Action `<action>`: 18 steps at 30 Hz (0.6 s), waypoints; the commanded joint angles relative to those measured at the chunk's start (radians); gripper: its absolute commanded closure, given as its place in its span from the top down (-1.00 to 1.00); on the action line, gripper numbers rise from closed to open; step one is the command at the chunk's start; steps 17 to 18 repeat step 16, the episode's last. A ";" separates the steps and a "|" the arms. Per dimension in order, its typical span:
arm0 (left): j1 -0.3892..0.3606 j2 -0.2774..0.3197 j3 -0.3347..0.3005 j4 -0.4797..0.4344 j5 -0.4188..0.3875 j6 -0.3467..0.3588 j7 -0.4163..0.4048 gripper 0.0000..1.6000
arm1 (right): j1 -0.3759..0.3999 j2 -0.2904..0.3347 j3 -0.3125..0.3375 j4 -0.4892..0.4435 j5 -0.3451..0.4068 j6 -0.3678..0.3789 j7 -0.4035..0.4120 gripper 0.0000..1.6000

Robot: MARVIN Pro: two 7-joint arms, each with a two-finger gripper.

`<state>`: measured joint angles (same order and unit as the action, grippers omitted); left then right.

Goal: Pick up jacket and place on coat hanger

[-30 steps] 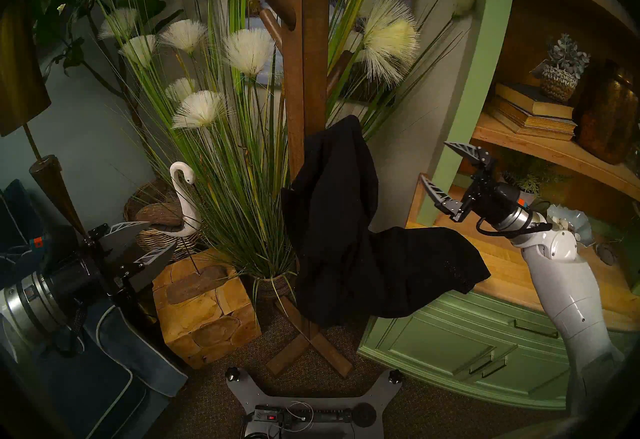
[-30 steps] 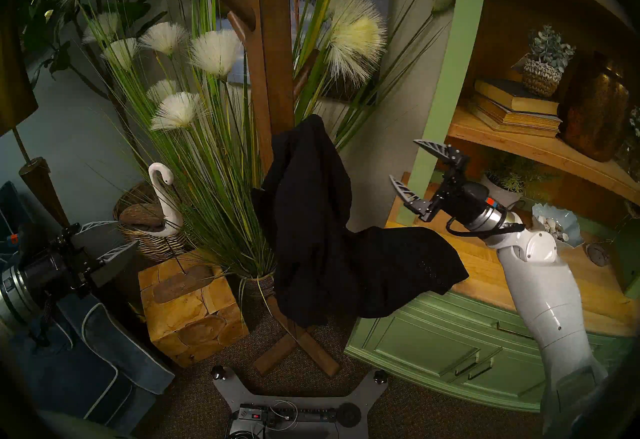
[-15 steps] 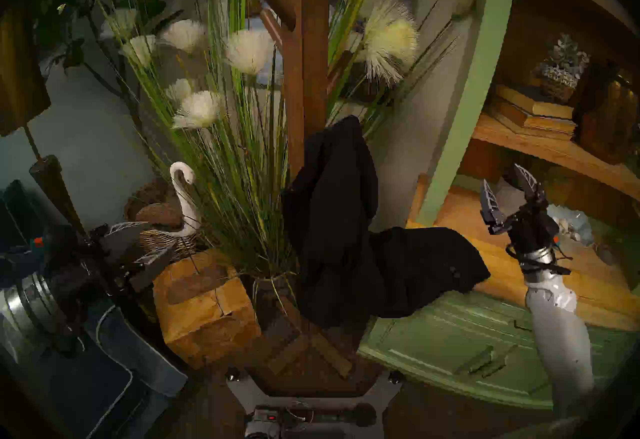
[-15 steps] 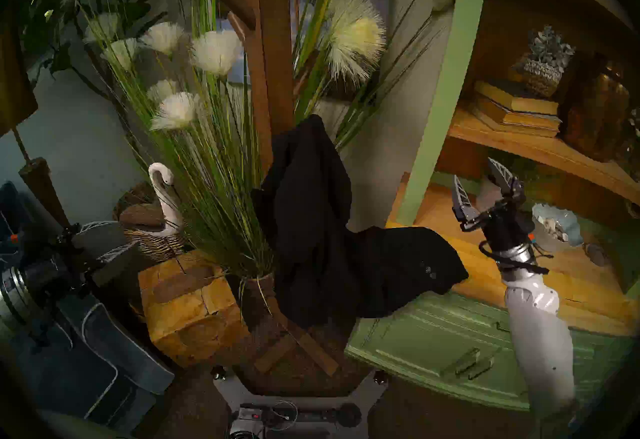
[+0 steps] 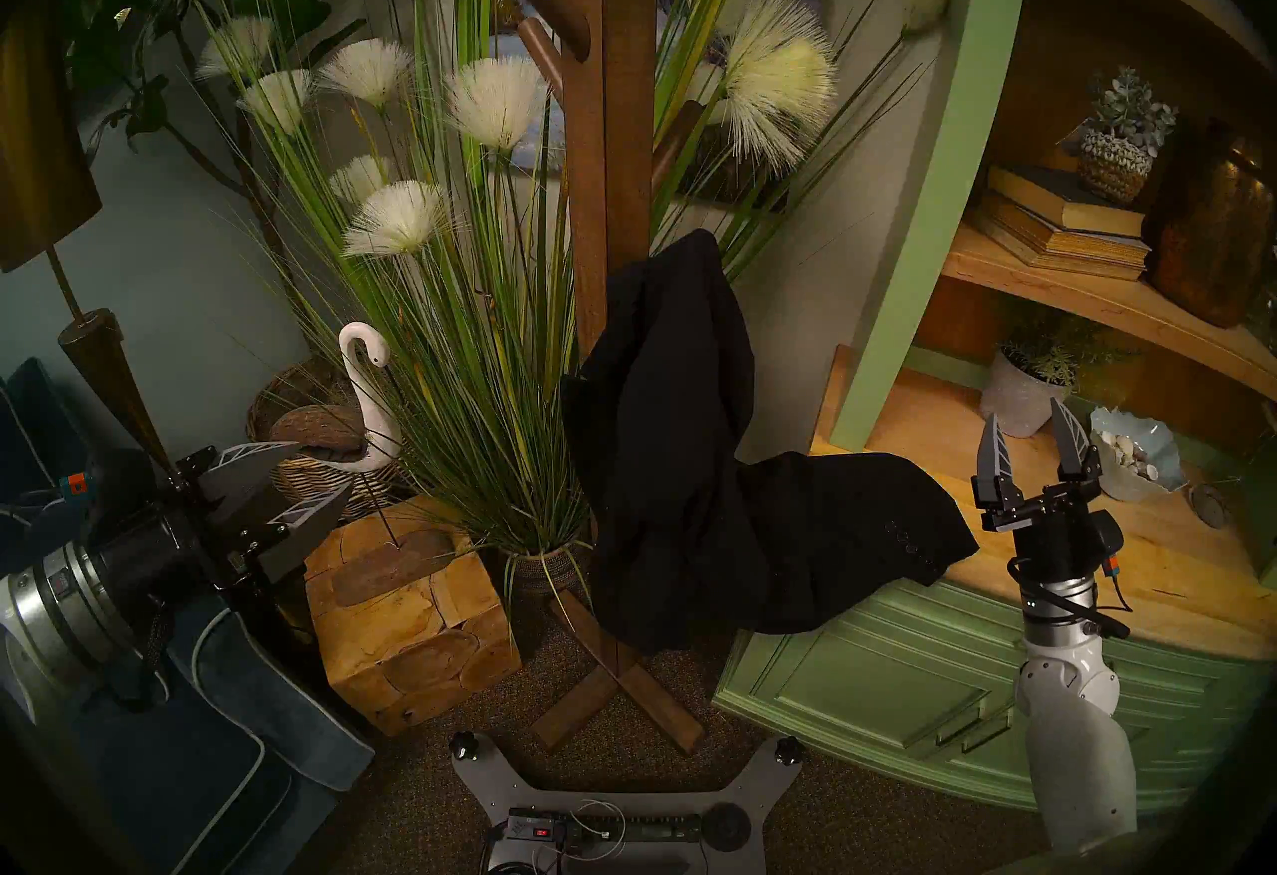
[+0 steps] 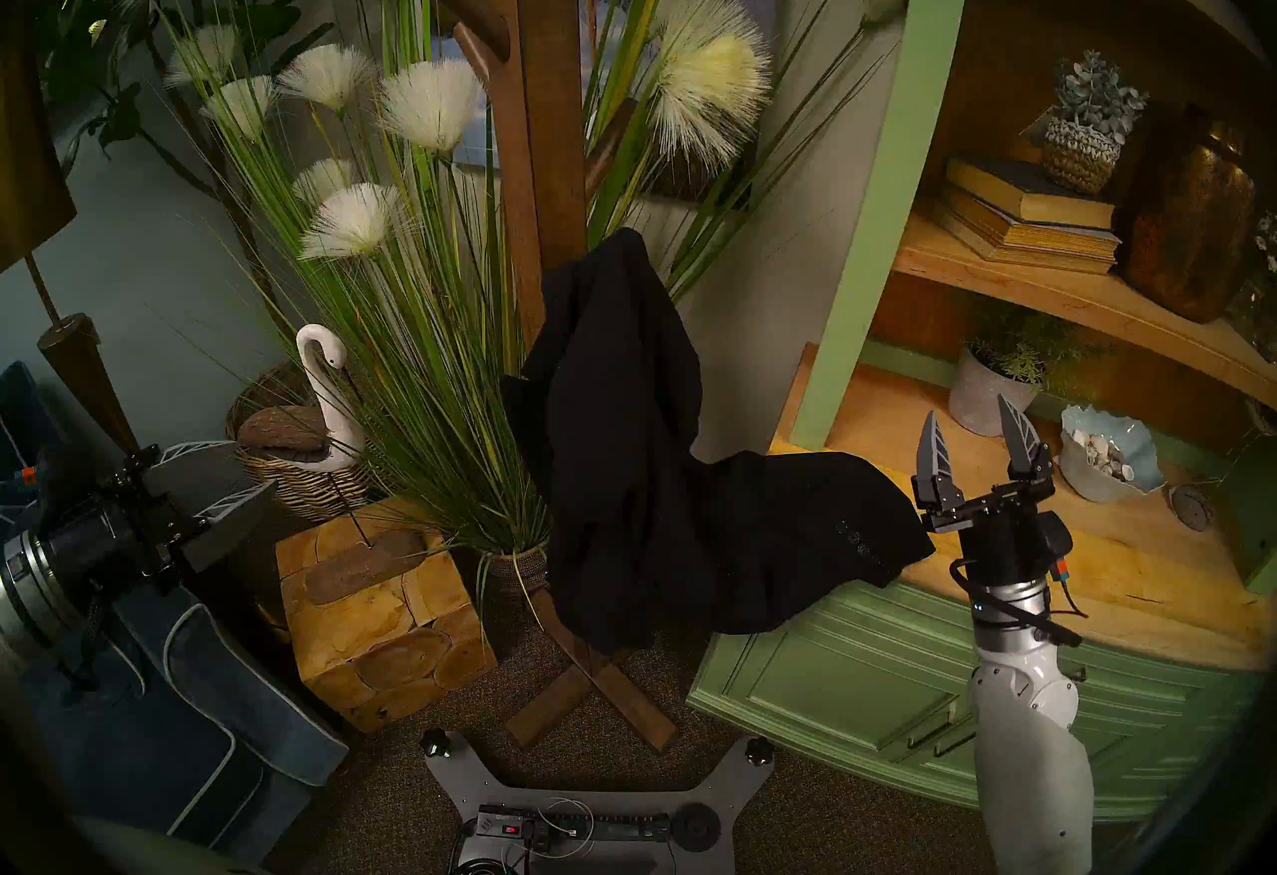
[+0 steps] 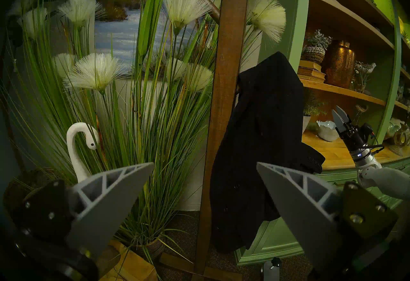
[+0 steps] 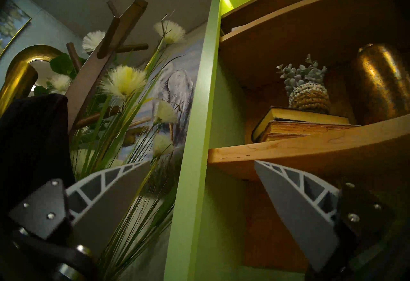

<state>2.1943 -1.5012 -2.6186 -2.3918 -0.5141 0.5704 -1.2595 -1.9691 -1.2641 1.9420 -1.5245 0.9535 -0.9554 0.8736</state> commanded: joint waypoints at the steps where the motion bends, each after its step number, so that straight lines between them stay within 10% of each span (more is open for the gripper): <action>1: -0.003 0.002 0.001 -0.015 -0.013 0.000 -0.012 1.00 | -0.048 -0.100 0.037 -0.105 0.069 -0.005 0.082 1.00; 18: -0.002 0.001 -0.002 -0.016 -0.018 0.001 -0.016 1.00 | -0.154 -0.196 0.069 -0.283 0.127 -0.005 0.112 1.00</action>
